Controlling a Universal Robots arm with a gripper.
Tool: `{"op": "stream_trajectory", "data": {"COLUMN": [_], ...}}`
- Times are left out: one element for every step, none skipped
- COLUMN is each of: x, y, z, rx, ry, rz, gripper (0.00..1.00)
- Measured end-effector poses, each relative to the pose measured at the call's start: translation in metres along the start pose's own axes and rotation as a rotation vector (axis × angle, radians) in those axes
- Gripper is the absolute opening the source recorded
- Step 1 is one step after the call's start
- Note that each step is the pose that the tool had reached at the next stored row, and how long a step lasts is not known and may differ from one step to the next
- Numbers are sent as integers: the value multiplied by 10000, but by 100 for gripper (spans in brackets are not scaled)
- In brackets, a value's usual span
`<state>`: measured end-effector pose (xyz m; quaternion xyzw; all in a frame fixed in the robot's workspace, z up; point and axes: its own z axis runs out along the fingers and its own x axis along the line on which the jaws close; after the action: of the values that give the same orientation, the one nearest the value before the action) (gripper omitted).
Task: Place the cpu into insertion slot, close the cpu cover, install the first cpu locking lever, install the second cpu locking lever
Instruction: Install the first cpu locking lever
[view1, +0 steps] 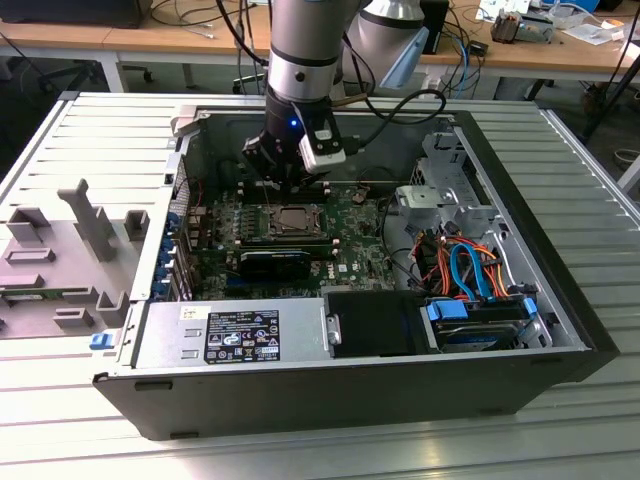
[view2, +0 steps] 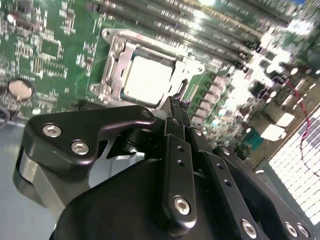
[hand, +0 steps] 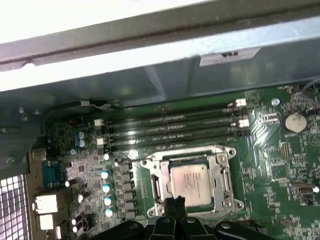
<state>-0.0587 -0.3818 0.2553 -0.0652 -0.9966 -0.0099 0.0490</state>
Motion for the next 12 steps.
{"op": "stream_trajectory", "data": {"x": [-1, -1, -1, -1, -1, -1, -1, -1, -2, -2, -1, -2], "y": [0, -1, -1, 0, 0, 0, 0, 0, 0, 0, 0, 0], "z": [1, 0, -1, 0, 0, 0, 1, 2, 2, 3, 4, 5], "rx": [24, 43, 45, 45, 44, 42, 25, 10, -11, -35, -59, -63], "ry": [4, 7, 7, 7, 7, -23, -180, -315, -514, -731, -953, -966], "rz": [-282, -453, -466, -466, -466, -467, -471, -474, -480, -485, -490, -491], "gripper": [11, 11, 11, 11, 11, 11, 11, 11, 11, 11, 11, 11]}}
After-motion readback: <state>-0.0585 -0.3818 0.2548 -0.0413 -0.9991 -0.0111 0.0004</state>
